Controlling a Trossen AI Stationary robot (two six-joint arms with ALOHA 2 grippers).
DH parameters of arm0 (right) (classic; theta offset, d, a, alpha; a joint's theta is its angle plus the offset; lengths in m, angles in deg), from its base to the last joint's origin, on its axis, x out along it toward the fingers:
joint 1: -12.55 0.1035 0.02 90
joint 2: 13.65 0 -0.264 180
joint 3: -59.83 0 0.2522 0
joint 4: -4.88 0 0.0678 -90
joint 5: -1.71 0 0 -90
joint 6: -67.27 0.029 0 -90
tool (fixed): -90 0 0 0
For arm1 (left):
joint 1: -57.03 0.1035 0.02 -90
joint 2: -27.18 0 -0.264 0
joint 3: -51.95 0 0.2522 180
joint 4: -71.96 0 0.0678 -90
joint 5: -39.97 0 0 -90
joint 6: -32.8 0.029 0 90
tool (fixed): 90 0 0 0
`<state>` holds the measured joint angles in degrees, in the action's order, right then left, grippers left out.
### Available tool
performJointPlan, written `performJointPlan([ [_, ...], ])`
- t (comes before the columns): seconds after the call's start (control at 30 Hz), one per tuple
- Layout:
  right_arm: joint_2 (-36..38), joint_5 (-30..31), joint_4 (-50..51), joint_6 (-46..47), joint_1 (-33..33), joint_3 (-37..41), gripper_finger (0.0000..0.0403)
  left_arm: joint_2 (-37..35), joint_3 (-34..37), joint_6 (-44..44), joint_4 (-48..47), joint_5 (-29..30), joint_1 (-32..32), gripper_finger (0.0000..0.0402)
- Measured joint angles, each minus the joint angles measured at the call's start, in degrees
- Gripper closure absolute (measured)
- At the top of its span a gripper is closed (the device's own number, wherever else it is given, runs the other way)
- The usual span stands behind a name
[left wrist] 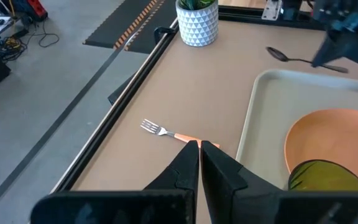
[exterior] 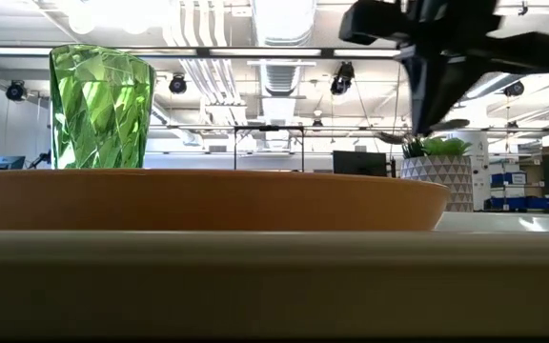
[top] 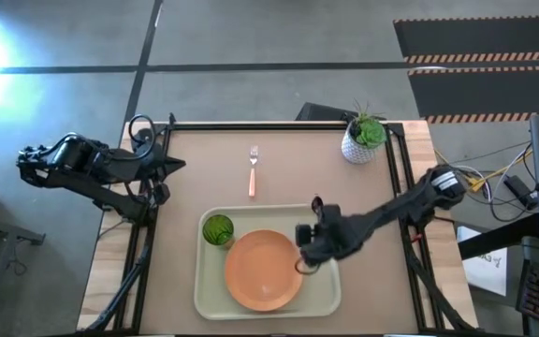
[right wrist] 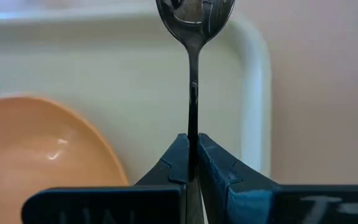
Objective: Pick and place plate/cup/fork/spoon on tray
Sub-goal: Put the black spoon on the right side of the orange plate
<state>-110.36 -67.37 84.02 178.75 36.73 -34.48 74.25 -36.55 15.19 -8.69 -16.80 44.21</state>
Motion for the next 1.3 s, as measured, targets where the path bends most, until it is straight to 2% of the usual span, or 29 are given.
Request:
performJointPlan([
  [0.27, -4.3, -1.0, -3.7, 13.6, 8.9, 0.0, 0.0394, -0.5, 0.0, 0.0, 0.0, 0.0, 0.0, 0.0402],
  [0.5, -6.3, -3.4, -6.4, 18.8, 13.6, 0.0, 0.0394, -0.3, 0.0, -0.1, 0.0, 0.0, 0.0, 0.0402],
  [0.83, -10.5, -4.9, -11.2, 19.0, 16.5, 0.0, 0.0394, -0.3, 0.0, -0.2, 0.7, -1.7, 0.0, 0.0402],
  [1.3, -13.5, -5.9, -10.4, 19.0, 17.2, 0.1, 0.0394, -0.2, -0.1, -1.5, 0.5, -1.8, 0.0, 0.0402],
])
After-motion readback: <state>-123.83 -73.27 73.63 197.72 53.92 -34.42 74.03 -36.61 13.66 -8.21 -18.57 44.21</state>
